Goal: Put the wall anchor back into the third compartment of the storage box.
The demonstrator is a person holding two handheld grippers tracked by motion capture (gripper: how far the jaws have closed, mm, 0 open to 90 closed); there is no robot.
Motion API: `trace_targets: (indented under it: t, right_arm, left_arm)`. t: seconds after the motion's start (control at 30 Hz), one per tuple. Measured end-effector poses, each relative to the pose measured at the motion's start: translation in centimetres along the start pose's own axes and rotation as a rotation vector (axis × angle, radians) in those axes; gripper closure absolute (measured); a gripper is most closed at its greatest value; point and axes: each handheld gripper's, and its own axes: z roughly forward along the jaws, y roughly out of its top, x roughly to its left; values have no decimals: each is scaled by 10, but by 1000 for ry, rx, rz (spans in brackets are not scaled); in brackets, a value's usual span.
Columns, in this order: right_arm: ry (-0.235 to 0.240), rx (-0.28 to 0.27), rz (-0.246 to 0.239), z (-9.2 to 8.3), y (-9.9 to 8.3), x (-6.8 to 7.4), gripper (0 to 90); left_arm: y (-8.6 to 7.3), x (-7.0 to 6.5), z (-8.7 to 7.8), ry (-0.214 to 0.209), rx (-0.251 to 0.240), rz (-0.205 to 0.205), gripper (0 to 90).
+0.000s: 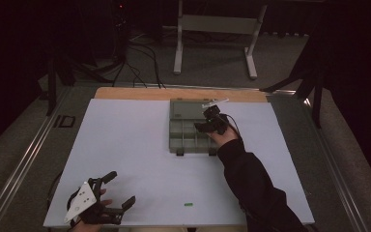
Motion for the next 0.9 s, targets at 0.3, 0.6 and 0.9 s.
trace_targets:
  t: [0.3,0.6,0.9]
  right_arm:
    - [55,20,32,-8,-3,4,181]
    - [93,11,5,-22,-9,16,105]
    - [156,20,-35,-38,-18,32,133]
  left_arm:
    - [0,0,0,2,-1,0,3]
    - [0,0,0,1,-1,0,2]
    - [0,0,0,2,0,1,2]
